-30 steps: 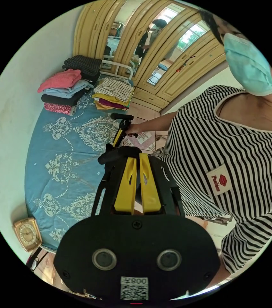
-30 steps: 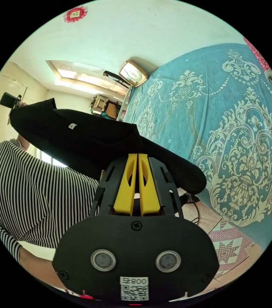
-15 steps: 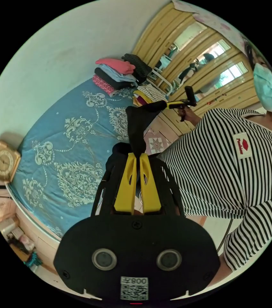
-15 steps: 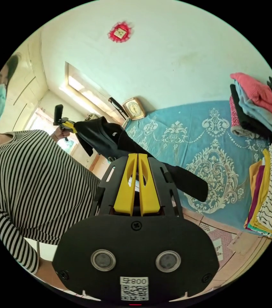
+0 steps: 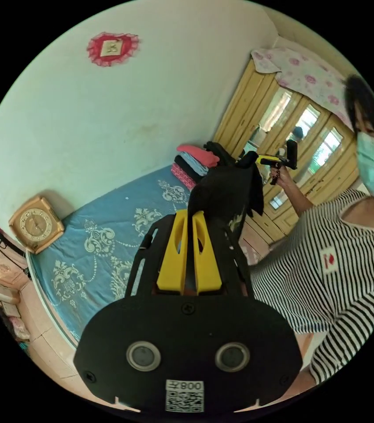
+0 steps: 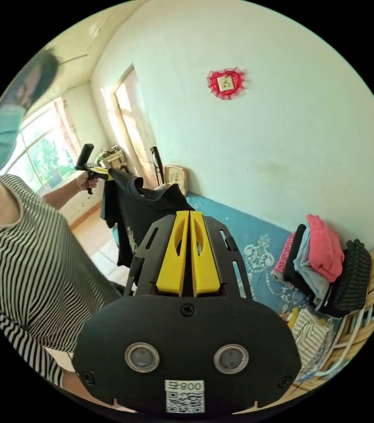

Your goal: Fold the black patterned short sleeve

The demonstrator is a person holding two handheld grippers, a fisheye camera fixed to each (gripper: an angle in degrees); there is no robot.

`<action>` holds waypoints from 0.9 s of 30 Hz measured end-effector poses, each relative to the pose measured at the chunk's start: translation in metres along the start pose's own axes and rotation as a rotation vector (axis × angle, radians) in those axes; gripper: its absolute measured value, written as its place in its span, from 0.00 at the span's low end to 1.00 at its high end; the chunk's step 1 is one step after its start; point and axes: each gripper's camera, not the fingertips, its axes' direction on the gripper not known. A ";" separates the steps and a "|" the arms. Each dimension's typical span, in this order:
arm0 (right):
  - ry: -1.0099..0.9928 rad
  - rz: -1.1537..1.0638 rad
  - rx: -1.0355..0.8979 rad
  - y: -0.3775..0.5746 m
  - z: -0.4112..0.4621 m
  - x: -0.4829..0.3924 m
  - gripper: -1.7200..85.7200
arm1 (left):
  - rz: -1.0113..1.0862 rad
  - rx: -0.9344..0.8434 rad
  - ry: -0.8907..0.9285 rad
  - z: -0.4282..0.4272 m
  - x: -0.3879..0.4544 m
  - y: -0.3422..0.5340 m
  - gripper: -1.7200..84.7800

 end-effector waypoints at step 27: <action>-0.165 0.866 -0.892 0.174 0.341 0.193 0.06 | -0.910 -0.577 0.127 0.184 -0.197 0.420 0.13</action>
